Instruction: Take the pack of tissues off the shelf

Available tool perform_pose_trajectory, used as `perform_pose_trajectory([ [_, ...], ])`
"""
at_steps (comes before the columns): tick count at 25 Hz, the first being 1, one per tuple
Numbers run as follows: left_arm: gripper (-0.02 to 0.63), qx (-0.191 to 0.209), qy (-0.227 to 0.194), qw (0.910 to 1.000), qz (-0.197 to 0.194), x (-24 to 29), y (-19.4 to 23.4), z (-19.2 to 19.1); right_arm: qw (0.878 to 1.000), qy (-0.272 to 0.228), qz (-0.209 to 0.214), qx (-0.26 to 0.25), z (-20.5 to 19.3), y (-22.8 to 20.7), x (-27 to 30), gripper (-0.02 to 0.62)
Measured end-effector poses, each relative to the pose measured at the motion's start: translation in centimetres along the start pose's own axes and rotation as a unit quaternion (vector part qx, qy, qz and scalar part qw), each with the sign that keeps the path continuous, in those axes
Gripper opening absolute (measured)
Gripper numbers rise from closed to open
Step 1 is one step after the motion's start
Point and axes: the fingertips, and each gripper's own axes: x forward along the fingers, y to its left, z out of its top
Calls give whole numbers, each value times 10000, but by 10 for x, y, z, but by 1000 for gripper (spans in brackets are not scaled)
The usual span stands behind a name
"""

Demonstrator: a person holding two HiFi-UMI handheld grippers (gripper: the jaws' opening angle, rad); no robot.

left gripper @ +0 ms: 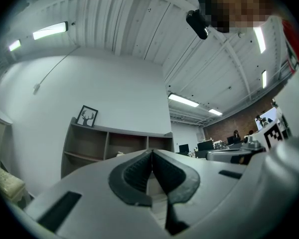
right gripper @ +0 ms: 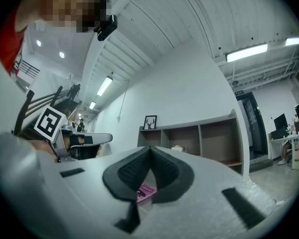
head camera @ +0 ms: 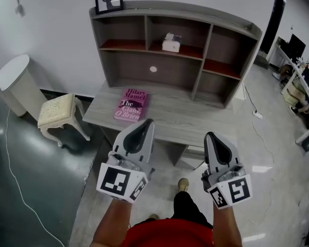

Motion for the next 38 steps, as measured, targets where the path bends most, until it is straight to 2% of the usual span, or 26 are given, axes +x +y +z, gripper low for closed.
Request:
perform_pose_trajectory([
  [5,9,125,24,9999,100,59,14,-17,9998,-129,37,-120,-13,-51,41,5],
  [10,10,241,104,9994,242,141,25,-35,9996,-215,126,-113,-25,-122,89,5],
  [18,14,283,190,9961,817,263,51,-64,9983,-157,553,-12,-47,-221,160,5],
  [19,26,270,208,9955,882,274,55,-67,9980,-157,606,-22,-48,-229,166,5],
  [21,132,233,251,9947,973,295,61,-73,9975,-163,689,-30,-51,-243,177,5],
  [22,164,236,268,9943,1007,304,65,-76,9973,-166,715,-19,-53,-249,182,5],
  [26,263,332,335,9930,1086,339,82,-92,9968,-159,783,52,-61,-267,197,5],
  [31,351,400,661,9877,1362,378,113,-111,9969,-116,781,23,-67,-278,211,5],
  [38,422,385,1151,9804,1553,426,159,-138,9988,-59,492,-61,-71,-299,228,5],
])
